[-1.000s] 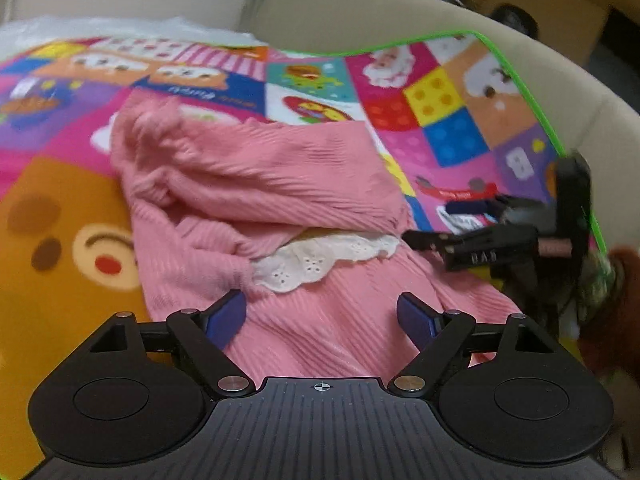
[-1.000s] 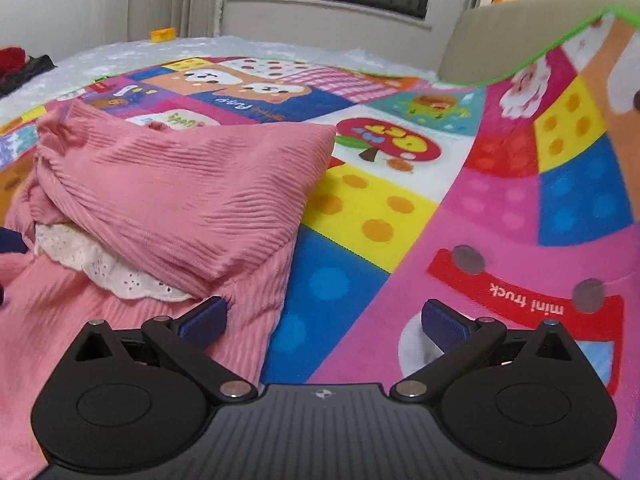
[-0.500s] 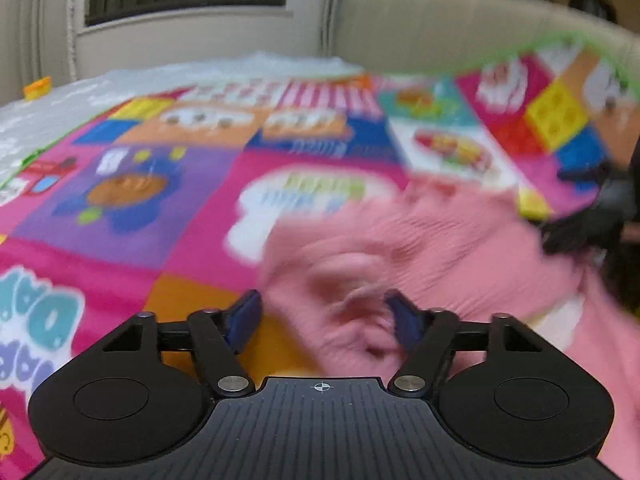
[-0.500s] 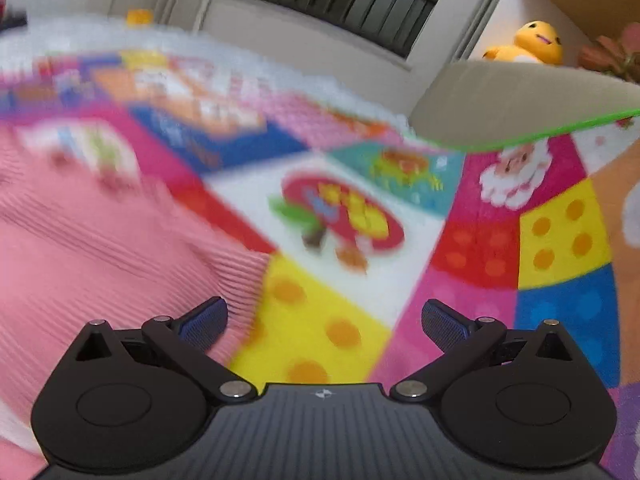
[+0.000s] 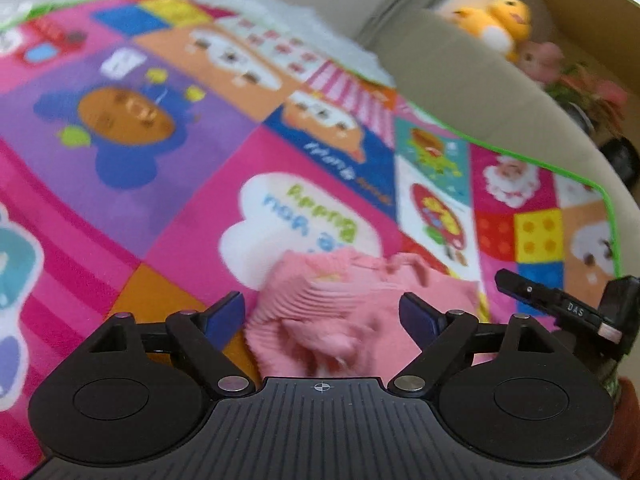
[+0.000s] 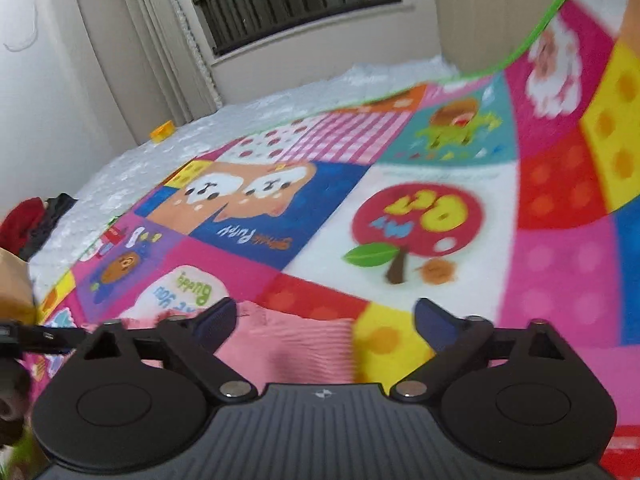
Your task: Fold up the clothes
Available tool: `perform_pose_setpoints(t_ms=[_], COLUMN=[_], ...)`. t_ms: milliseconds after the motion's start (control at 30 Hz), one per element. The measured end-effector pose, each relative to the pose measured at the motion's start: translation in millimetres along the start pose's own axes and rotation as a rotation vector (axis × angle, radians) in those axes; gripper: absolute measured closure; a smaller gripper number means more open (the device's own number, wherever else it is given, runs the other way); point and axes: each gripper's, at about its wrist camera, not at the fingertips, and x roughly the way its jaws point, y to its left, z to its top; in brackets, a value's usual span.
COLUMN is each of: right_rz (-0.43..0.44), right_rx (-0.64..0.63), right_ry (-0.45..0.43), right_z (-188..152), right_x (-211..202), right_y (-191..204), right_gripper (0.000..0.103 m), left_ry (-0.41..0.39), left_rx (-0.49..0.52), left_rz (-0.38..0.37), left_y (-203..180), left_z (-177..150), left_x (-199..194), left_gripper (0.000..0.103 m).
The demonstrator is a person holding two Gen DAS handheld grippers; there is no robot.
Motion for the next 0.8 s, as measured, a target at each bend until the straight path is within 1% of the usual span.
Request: perform_pose_setpoints(t_ms=[33,133,167,233,267,300,333,367,400,433,467,500,567,633,800], right_rz=[0.004,0.006,0.013,0.015,0.022,0.041,0.056,0.062,0.068,0.076,0.088,0.1,0.121,0.144,0.216], right_rx=[0.011,0.041,0.039,-0.013,-0.04,-0.061,-0.07,-0.08,-0.089,-0.099,-0.11,-0.12,-0.139,-0.149,-0.165], right_ry=[0.016,0.083,0.095,0.093,0.093,0.096,0.098,0.091,0.085,0.075,0.057,0.039,0.004,-0.02,-0.074], right_z=[1,-2,-6,-13,-16,-17,-18,-17,-17,-17,-16,-16,-17,-21,-48], right_x=[9,38,43,46,47,46,44,40,36,30,20,8,-22,-54,-144], right_y=[0,0,2,12,18,23,27,31,34,37,40,42,47,50,61], right_gripper=[0.013,0.015,0.016,0.016,0.027,0.035,0.054,0.071,0.08,0.088,0.09,0.091,0.092,0.093,0.093], left_ry=[0.003,-0.018,-0.025,-0.048,-0.051,-0.05,-0.049,-0.048,-0.032,-0.015,-0.016,-0.019,-0.042,-0.059,-0.073], left_rx=[-0.021,-0.033,-0.036,-0.024,-0.026,-0.024,-0.02,-0.017,-0.019,-0.029,-0.019,-0.006,0.043,0.092,0.192], left_rz=[-0.007,-0.033,-0.042,-0.094,-0.12,-0.128,-0.134,-0.14,-0.145,-0.148,-0.161,-0.176,-0.219,-0.248,-0.297], left_y=[4,10,12,12,13,12,10,9,8,7,4,1,-10,-24,-54], left_z=[2,1,1,-2,-4,-4,-5,-6,-6,-7,-8,-9,-13,-19,-60], left_x=[6,19,24,26,28,30,31,33,35,35,30,25,3,-23,-89], left_gripper=[0.015,0.013,0.011,0.01,0.011,0.013,0.02,0.041,0.053,0.07,0.072,0.072,0.078,0.081,0.081])
